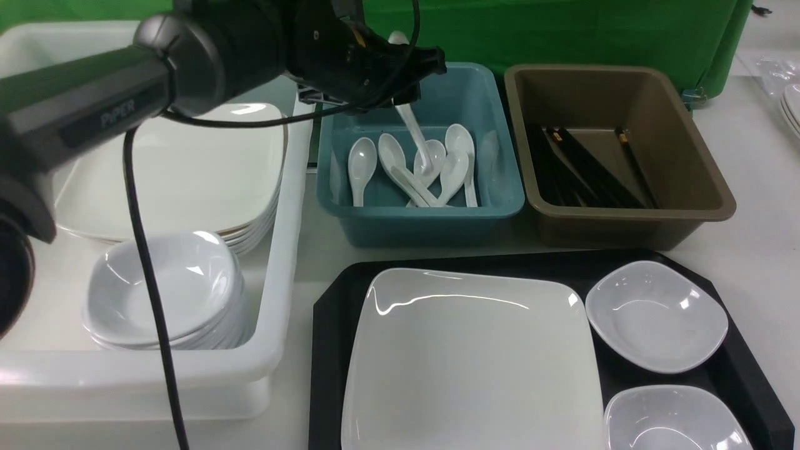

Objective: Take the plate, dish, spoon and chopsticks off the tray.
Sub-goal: Use the left arm to put the soup spoon into the small storage box in the middle, then use the right arm to grab a small plate from the dinner plate

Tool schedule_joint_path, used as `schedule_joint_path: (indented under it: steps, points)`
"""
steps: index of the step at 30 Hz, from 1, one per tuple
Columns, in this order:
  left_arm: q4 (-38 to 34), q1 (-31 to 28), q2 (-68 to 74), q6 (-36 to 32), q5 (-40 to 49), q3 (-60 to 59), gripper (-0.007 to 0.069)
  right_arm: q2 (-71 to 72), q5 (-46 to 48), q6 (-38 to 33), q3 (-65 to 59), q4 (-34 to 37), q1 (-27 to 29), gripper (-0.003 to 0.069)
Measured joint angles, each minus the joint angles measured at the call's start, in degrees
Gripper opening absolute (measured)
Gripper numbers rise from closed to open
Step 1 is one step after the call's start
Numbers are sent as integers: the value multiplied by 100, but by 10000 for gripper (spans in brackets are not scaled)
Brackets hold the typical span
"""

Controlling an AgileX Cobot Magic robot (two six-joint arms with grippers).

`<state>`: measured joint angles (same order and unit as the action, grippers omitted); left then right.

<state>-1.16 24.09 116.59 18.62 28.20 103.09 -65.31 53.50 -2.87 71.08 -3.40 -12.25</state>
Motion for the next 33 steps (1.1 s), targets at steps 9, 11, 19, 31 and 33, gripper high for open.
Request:
schedule_joint_path:
  steps: [9, 11, 19, 31, 33]
  points:
    - [-48, 0, -640, -308, 1074, 0, 407, 4, 38, 0, 0, 4, 0, 241]
    - [-100, 0, -821, -405, 1302, 0, 353, 4, 67, 0, 0, 4, 0, 241]
    - [-321, 0, -1615, -1165, 2630, 0, 27, 4, 194, 0, 0, 4, 0, 241]
    - [116, 1207, -1896, -1568, 3198, -1304, 1, 11, 338, 4, 0, 109, 0, 241]
    - [157, 1362, -1839, -1579, 2883, -1618, 2, 11, 339, 4, 0, 122, 0, 241]
